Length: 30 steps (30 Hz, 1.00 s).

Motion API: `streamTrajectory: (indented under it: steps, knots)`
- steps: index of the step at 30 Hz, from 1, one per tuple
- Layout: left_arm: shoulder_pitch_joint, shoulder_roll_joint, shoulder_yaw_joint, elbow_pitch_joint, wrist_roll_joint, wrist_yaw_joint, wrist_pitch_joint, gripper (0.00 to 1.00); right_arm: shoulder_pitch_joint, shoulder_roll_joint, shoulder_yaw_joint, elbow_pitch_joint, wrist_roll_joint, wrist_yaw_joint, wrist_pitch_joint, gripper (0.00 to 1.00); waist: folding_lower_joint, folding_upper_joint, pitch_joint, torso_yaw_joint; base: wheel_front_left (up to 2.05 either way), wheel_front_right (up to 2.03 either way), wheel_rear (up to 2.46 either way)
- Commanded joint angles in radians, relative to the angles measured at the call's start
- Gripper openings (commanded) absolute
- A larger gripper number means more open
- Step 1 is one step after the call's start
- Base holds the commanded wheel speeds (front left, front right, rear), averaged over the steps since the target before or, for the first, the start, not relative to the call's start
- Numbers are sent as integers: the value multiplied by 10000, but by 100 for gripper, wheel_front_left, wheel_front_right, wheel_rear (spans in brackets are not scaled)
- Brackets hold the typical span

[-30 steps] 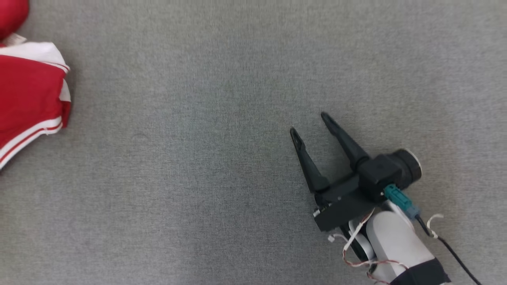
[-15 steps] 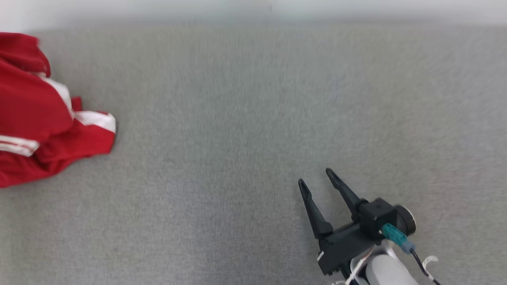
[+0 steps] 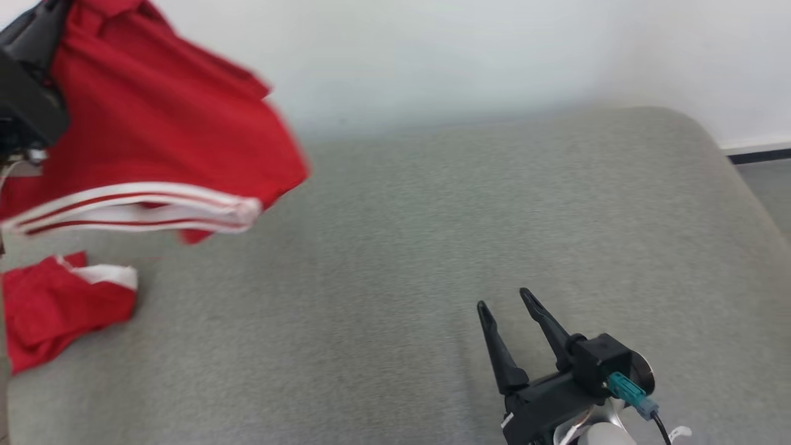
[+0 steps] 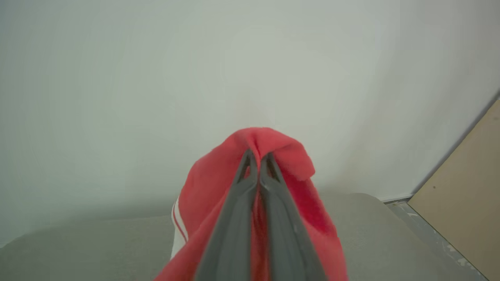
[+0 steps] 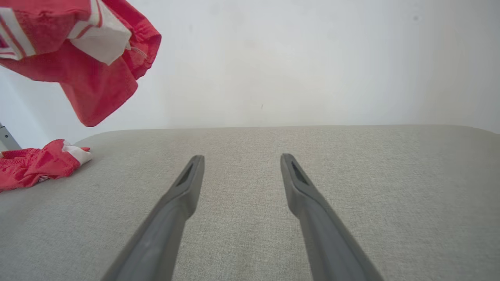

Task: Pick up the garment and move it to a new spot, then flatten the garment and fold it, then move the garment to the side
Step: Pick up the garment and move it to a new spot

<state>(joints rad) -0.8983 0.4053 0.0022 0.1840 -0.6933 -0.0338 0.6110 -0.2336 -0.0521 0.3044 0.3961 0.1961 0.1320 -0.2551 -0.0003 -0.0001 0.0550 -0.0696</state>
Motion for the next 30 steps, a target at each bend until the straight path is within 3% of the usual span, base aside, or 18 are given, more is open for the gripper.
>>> streamTrajectory:
  steps: [1, 15, 20, 24, 25, 26, 30]
  knots:
    - [-167, -193, -111, -215, -170, 39, 68, 0, -46, 18, 74, -171, 225, -25, -2, 100, 3, 1, -117, -1622, 0, 0, 0]
    - [751, -1346, -1203, -129, -95, -90, -226, 0, -663, 21, 945, -390, 874, -25, -73, 100, 3, 1, 1250, -4038, 0, 0, 0]
    - [1702, -1438, -1586, 879, 365, -210, -996, 0, -780, 22, 1023, -348, 968, -25, -94, 100, 3, 1, 1559, -4733, 0, 0, 0]
    - [2158, -1515, -1910, 1929, 851, -249, -1792, 0, -713, 25, 872, -359, 903, -25, -104, 100, 3, 1, 1663, -4743, 0, 0, 0]
    - [2221, -1511, -1965, 2214, 978, -260, -2011, 23, -695, 25, 846, -362, 879, -25, -104, 100, 3, 1, 1673, -4736, 0, 0, 0]
    - [2282, -1560, -2017, 2431, 1077, -265, -2229, 100, -677, 24, 823, -360, 849, -25, -106, 100, 3, 1, 1668, -4722, 0, 0, 0]
    - [2347, -1829, -2140, 3078, 1279, -285, -3199, 100, -615, 13, 545, -319, 624, -25, -109, 100, 3, 1, 1524, -4433, 0, 0, 0]
